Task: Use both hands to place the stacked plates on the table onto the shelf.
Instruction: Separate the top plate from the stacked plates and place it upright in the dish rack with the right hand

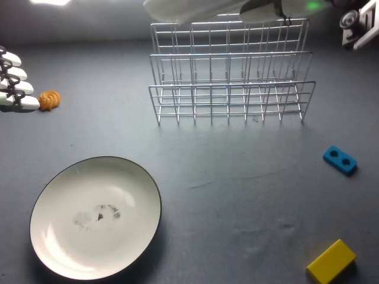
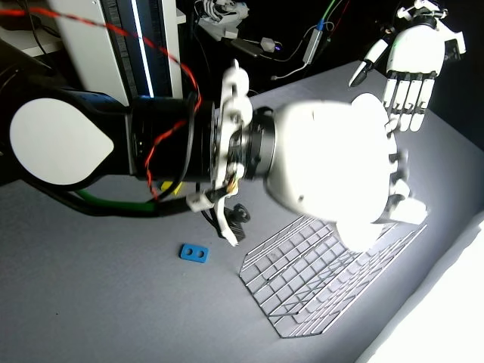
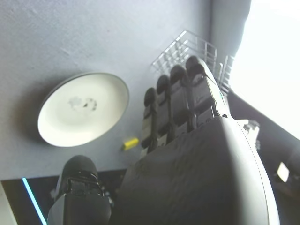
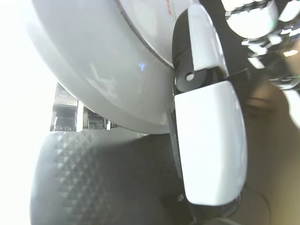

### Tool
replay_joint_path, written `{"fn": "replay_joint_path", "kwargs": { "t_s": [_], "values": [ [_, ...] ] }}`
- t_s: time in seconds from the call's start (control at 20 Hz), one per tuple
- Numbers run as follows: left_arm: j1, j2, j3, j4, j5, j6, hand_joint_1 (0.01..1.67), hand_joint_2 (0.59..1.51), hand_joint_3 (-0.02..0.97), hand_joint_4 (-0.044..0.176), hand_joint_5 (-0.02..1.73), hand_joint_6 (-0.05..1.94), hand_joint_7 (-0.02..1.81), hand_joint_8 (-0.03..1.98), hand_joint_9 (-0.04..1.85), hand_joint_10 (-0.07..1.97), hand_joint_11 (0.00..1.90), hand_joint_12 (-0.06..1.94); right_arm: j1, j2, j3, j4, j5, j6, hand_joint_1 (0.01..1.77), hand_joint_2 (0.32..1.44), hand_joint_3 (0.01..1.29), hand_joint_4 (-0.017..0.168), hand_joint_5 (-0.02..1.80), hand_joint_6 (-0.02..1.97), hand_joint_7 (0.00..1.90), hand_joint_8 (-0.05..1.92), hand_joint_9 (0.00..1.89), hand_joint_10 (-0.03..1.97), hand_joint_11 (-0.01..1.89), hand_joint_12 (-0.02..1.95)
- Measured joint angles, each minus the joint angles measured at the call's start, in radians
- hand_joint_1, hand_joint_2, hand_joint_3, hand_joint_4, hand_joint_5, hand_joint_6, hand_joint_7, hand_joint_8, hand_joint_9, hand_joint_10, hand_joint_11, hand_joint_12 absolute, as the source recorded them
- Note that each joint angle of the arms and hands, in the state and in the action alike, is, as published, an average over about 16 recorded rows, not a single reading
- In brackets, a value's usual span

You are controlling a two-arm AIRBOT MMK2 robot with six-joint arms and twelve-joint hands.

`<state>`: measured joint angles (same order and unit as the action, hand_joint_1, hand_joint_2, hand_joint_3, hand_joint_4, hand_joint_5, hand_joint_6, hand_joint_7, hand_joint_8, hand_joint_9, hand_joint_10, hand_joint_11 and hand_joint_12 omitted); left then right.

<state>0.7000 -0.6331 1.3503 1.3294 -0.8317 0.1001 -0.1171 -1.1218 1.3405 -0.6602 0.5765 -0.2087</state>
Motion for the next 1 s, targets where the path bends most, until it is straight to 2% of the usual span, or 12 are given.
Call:
{"fn": "replay_joint_path", "kwargs": {
  "t_s": [0.3, 0.55, 0.75, 0.85, 1.0],
  "values": [
    [0.001, 0.0, 0.0, 0.003, -0.002, 0.0, 0.02, 1.106, 0.01, 0.0, 0.21, 0.01, 0.22, 0.0, 0.18, 0.01, 0.07, 0.19, -0.022, 0.001, 0.009, -0.092, 0.22, -0.236, 1.14, 1.05, 0.01, 0.022, 0.8, 1.16, 0.85, 1.17, 0.67, 1.1, 0.37, 1.78],
    [0.002, 0.0, 0.0, 0.006, -0.005, 0.0, 0.02, 1.106, 0.01, 0.0, 0.22, 0.01, 0.22, 0.0, 0.19, 0.01, 0.07, 0.19, -0.017, -0.001, 0.028, -0.222, 0.34, -0.229, 1.14, 1.05, 0.02, 0.029, 0.8, 1.18, 0.85, 1.18, 0.66, 1.1, 0.37, 1.78],
    [0.003, 0.0, 0.0, 0.008, -0.008, 0.0, 0.02, 1.106, 0.01, 0.0, 0.23, 0.01, 0.22, 0.0, 0.19, 0.01, 0.07, 0.18, 0.011, -0.008, 0.049, -0.32, 0.349, -0.07, 1.14, 1.05, 0.01, 0.029, 0.8, 1.19, 0.85, 1.18, 0.67, 1.11, 0.37, 1.79],
    [0.004, 0.0, 0.0, 0.008, -0.01, 0.0, 0.02, 1.106, 0.009, 0.0, 0.23, 0.01, 0.22, 0.0, 0.19, 0.01, 0.06, 0.18, 0.03, -0.013, 0.063, -0.358, 0.32, 0.044, 1.14, 1.05, 0.01, 0.028, 0.8, 1.19, 0.85, 1.18, 0.67, 1.11, 0.36, 1.8],
    [0.005, 0.0, 0.0, 0.009, -0.012, 0.0, 0.02, 1.106, 0.009, 0.0, 0.23, 0.01, 0.22, 0.0, 0.19, 0.01, 0.06, 0.18, 0.06, -0.022, 0.084, -0.392, 0.241, 0.238, 1.14, 1.05, 0.01, 0.025, 0.8, 1.2, 0.85, 1.18, 0.67, 1.12, 0.36, 1.8]
  ]
}}
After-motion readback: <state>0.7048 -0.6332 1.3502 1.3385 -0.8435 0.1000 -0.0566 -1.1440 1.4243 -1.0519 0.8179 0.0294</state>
